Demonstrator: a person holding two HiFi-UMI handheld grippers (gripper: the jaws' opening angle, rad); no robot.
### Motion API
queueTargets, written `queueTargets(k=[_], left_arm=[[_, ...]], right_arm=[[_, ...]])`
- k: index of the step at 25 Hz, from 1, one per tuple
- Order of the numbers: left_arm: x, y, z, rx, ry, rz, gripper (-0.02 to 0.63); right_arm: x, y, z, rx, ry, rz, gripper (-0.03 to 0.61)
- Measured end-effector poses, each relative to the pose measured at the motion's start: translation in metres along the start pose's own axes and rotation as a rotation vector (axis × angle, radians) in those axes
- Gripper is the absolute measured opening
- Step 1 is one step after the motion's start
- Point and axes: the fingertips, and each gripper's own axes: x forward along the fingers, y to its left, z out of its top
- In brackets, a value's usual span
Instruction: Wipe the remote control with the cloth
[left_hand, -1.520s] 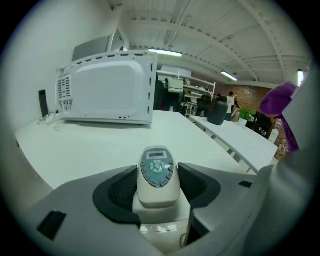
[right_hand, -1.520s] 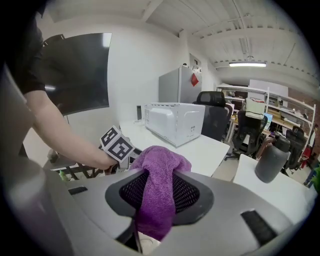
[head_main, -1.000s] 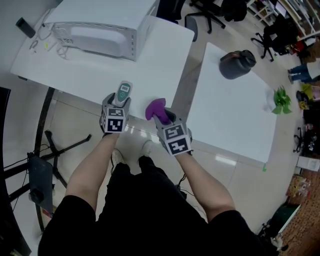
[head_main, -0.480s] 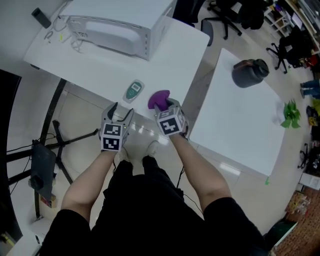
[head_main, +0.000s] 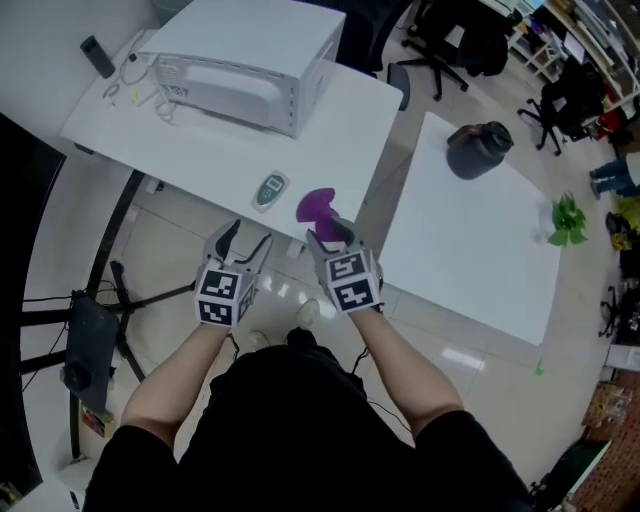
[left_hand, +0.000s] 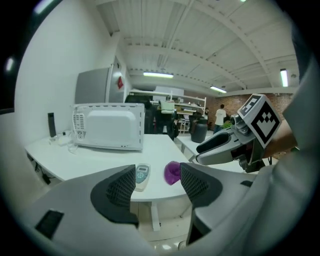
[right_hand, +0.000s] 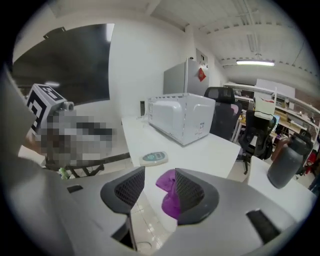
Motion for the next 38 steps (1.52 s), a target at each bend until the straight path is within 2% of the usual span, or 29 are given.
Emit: queueTargets(k=[2, 5, 7, 10, 13, 23, 38], left_arm=[[-0.017, -0.009, 0.012, 0.018, -0.039, -0.038, 0.259], [-0.047, -0.018, 0.027, 0.059, -0.09, -0.085, 0.198], [-0.067, -0.026, 0.034, 0.099, -0.111, -0.114, 0.129], [-0.095, -0.037, 0.045, 0.137, -0.137, -0.153, 0.058], [-0.115, -0.04, 0.049, 0.157, -0.156, -0.159, 0.0], [-0.149, -0.058, 0.052, 0.206, -0.207, -0.187, 0.0], [-0.155, -0.07, 0.055, 0.242, -0.22, -0.205, 0.0]], right_arm=[[-0.023, 0.022, 0.012, 0.015, -0.031, 0.003, 0.204], [-0.055, 0.053, 0.026, 0.023, -0.079, -0.012, 0.163], [-0.074, 0.07, 0.034, 0.029, -0.115, -0.03, 0.127], [-0.101, 0.088, 0.044, 0.041, -0.169, -0.074, 0.063], [-0.122, 0.101, 0.051, 0.035, -0.218, -0.11, 0.033], [-0.155, 0.121, 0.061, 0.015, -0.281, -0.157, 0.017], [-0.162, 0.128, 0.067, -0.006, -0.294, -0.159, 0.017]])
